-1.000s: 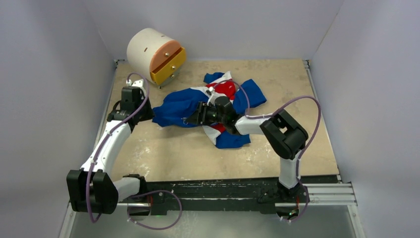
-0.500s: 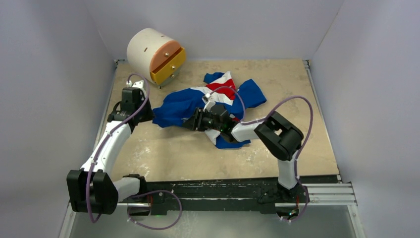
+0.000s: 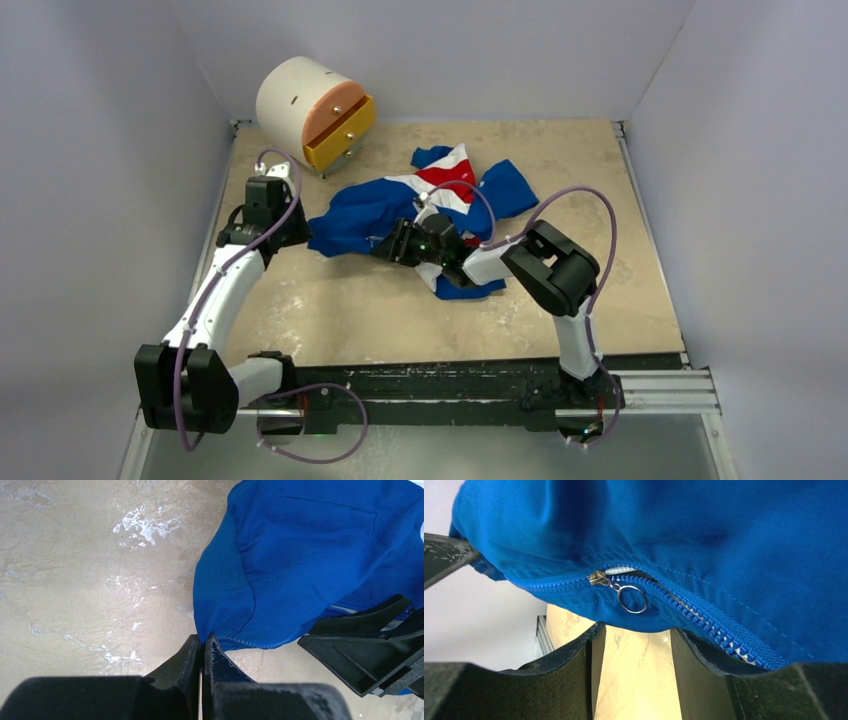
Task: Zip up the jacket
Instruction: Pick up the jacket from the center of the board.
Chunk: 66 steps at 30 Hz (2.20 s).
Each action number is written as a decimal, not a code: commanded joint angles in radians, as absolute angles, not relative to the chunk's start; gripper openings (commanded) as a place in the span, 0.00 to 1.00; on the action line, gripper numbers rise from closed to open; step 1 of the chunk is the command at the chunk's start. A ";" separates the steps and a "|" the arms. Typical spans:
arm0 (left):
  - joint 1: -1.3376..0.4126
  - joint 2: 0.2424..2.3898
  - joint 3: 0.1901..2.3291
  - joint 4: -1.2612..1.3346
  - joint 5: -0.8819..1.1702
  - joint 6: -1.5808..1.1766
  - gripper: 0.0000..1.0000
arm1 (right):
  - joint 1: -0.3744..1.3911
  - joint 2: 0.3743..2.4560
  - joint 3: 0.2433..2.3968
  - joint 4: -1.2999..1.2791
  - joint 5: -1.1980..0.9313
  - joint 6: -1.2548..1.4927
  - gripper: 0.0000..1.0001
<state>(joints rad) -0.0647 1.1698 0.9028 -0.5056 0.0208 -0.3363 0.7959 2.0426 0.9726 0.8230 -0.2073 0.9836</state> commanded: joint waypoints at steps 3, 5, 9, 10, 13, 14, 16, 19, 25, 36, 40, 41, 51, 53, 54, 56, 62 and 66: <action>-0.055 1.141 0.900 -0.496 0.005 -0.324 0.00 | 0.785 2.031 1.000 0.870 -0.174 0.999 0.52; -0.055 1.143 0.900 -0.496 0.005 -0.324 0.00 | 0.782 2.025 0.991 0.876 -0.163 0.997 0.51; -0.055 1.144 0.899 -0.497 0.009 -0.324 0.00 | 0.773 2.048 1.005 0.882 -0.176 1.009 0.50; -0.055 1.144 0.899 -0.496 0.010 -0.324 0.00 | 0.771 2.053 1.008 0.888 -0.179 1.013 0.49; -0.055 1.144 0.899 -0.496 0.011 -0.324 0.00 | 0.767 2.063 1.026 0.884 -0.181 1.009 0.45; -0.055 1.144 0.898 -0.495 0.013 -0.324 0.00 | 0.765 2.064 1.032 0.883 -0.181 1.006 0.42; -0.055 1.145 0.898 -0.495 0.013 -0.324 0.00 | 0.760 2.064 1.039 0.883 -0.186 0.997 0.35; -0.055 1.146 0.898 -0.496 0.012 -0.324 0.00 | 0.755 2.054 1.032 0.881 -0.188 0.981 0.22; -0.055 1.146 0.898 -0.498 0.006 -0.322 0.00 | 0.750 2.010 0.973 0.879 -0.174 0.943 0.09; -0.055 1.147 0.899 -0.500 0.002 -0.321 0.00 | 0.750 1.856 0.808 0.824 -0.173 0.875 0.45; -0.055 1.150 0.900 -0.499 0.003 -0.321 0.00 | 0.750 1.843 0.815 0.852 -0.213 0.878 0.29; -0.055 1.151 0.899 -0.499 0.003 -0.321 0.00 | 0.749 1.849 0.831 0.854 -0.221 0.878 0.26; -0.055 1.150 0.899 -0.500 0.005 -0.319 0.00 | 0.751 1.981 0.997 0.837 -0.283 0.898 0.32; -0.055 1.150 0.900 -0.500 0.004 -0.319 0.00 | 0.749 2.001 1.016 0.829 -0.290 0.903 0.32; -0.055 1.150 0.899 -0.500 0.005 -0.319 0.00 | 0.749 2.010 1.021 0.827 -0.294 0.905 0.32; -0.055 1.150 0.900 -0.500 0.003 -0.319 0.00 | 0.749 2.020 1.031 0.823 -0.297 0.908 0.32; -0.055 1.150 0.900 -0.500 0.006 -0.319 0.00 | 0.750 2.042 1.047 0.806 -0.292 0.906 0.39; -0.055 1.149 0.900 -0.500 0.006 -0.318 0.00 | 0.749 2.067 1.060 0.825 -0.299 0.911 0.42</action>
